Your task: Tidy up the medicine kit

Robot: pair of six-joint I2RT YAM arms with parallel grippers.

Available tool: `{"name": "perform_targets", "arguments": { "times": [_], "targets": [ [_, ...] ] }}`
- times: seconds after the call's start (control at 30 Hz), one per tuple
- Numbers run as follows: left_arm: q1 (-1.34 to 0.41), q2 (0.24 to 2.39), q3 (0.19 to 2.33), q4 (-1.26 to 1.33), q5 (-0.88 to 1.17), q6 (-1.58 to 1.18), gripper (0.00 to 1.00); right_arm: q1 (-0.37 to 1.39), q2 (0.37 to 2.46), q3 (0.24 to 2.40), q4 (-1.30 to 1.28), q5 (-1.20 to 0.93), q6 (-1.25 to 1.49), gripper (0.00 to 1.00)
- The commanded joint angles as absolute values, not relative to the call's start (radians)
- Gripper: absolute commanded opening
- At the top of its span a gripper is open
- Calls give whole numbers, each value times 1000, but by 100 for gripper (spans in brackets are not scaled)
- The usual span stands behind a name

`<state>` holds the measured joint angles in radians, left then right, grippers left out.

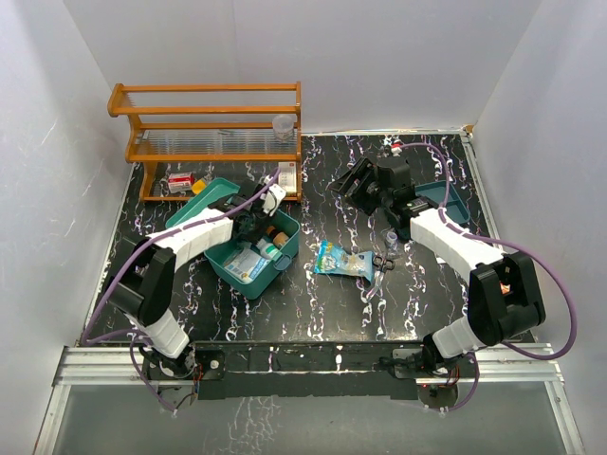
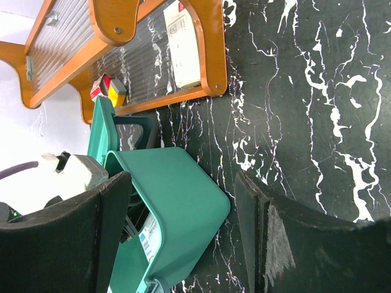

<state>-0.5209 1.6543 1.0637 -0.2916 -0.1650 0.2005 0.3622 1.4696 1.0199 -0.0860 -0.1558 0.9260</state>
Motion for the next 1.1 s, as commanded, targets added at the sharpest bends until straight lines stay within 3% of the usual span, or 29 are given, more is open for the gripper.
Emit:
{"name": "perform_targets", "arguments": {
  "times": [0.0, 0.13, 0.37, 0.6, 0.83, 1.07],
  "targets": [
    [-527, 1590, 1097, -309, -148, 202, 38, 353, 1452, 1018, -28, -158, 936, 66],
    [-527, 1559, 1103, -322, -139, 201, 42, 352, 1453, 1017, -28, -161, 937, 66],
    [-527, 1512, 1116, -321, -119, 146, 30, 351, 1447, 1018, -41, -155, 939, 66],
    [-527, 1405, 1136, -351, -106, 49, 29, 339, 1415, 1035, -152, -61, 889, 66],
    [-522, 1314, 1288, -348, -48, -70, 48, 245, 1375, 1086, -328, 138, 700, 67],
    [-521, 1296, 1417, -327, 27, -134, 69, 98, 1404, 1112, -445, 187, 570, 68]
  ]
}}
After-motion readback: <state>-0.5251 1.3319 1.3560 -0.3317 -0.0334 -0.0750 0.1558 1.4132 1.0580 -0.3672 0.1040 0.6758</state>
